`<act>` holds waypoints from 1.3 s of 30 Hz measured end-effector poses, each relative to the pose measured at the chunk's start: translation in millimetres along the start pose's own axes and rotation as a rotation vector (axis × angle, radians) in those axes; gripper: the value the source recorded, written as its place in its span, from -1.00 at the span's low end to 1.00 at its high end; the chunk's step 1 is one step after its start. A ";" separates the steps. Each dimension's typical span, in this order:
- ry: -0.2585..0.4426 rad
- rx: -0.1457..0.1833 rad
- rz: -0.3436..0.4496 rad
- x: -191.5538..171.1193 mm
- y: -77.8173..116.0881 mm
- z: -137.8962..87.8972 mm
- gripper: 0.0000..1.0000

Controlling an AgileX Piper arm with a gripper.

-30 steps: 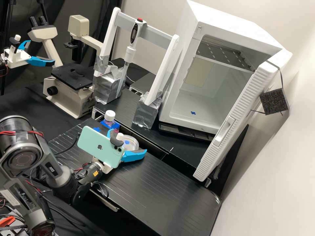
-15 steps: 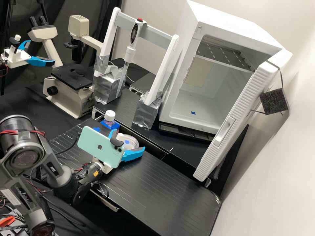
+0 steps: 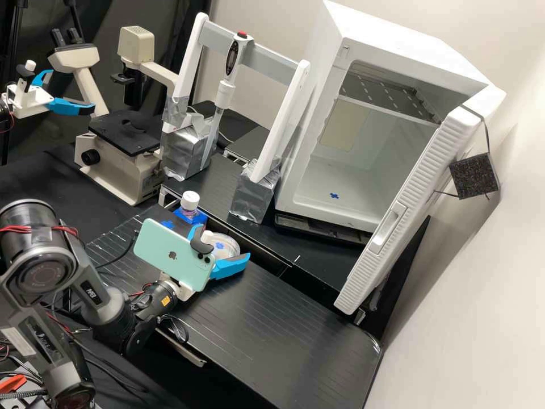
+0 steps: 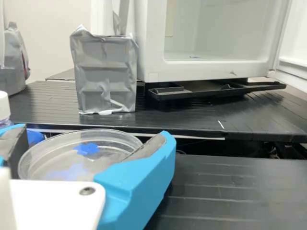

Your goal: Open the lid

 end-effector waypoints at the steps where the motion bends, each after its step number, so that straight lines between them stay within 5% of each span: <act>1: 0.004 -0.002 0.006 -1.3 1.8 -0.5 -1.00; 17: 0.051 0.013 0.108 -19.2 23.5 -11.9 -1.00; 21: -0.001 0.024 0.153 -21.4 29.4 -3.7 -1.00; 26: -0.110 0.092 0.221 -24.2 39.6 16.2 -1.00; 35: -0.202 0.137 0.292 -18.4 59.3 40.6 -1.00; 39: -0.230 0.128 0.303 -15.1 59.3 46.2 -1.00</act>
